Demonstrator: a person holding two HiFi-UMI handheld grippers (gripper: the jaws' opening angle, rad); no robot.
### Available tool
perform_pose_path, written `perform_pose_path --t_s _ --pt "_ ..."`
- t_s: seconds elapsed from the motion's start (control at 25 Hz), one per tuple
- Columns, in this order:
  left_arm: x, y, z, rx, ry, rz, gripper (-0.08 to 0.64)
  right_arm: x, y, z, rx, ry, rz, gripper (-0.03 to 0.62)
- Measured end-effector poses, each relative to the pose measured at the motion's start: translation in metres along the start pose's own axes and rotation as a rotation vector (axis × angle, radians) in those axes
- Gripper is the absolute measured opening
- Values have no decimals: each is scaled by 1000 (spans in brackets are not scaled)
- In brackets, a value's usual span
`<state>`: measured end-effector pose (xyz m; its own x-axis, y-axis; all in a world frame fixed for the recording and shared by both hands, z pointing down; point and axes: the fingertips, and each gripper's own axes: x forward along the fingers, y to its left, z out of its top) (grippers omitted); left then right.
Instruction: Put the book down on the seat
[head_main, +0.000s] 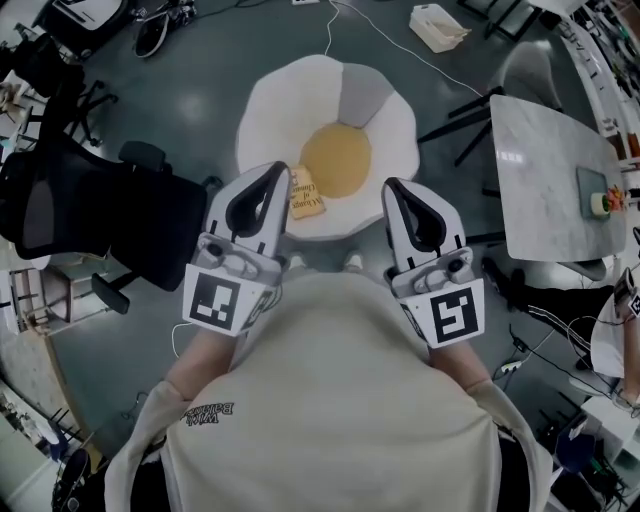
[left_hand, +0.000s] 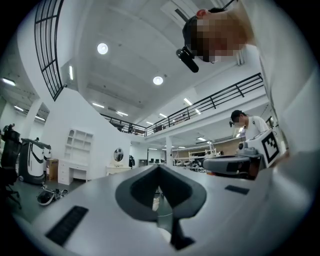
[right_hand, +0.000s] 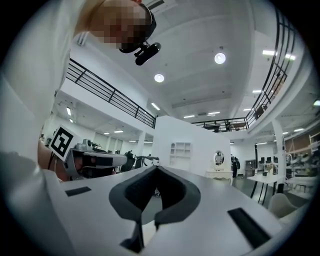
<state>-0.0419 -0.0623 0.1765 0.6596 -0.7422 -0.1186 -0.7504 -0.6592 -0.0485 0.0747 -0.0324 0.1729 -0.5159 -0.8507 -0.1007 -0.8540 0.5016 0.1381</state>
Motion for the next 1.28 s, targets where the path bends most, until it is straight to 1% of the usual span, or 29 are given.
perform_pose_path --t_s 0.24,0.4,0.48,0.56,0.68,0.8,0.88,1.04,1.2,1.28 --pt "8 -7 -5 -8 15 -19 9 2 -7 -4 -1 -4 14 9" --pt "15 -10 -9 -19 32 -19 9 2 -14 -4 6 1 19 9" --pt "18 -12 -11 -33 44 -21 9 2 -16 0 -4 -7 28 9" --pt "21 -11 -11 -27 41 -22 10 4 -16 3 -15 -7 36 9" --pt "24 -9 -10 -19 38 -17 9 8 -22 1 1 1 27 8" --pt "26 -9 -11 -18 43 -19 9 11 -25 2 2 -18 26 9" --pt "26 -11 -14 -26 54 -25 9 11 -23 3 -6 -27 35 8" --pt "31 -17 -17 -45 81 -40 9 10 -27 -1 0 -14 39 8" --pt "36 -15 -19 -35 80 -39 9 10 -35 -2 0 -23 24 8" --pt "37 -16 -20 -44 86 -38 9 11 -36 -4 2 -19 23 9"
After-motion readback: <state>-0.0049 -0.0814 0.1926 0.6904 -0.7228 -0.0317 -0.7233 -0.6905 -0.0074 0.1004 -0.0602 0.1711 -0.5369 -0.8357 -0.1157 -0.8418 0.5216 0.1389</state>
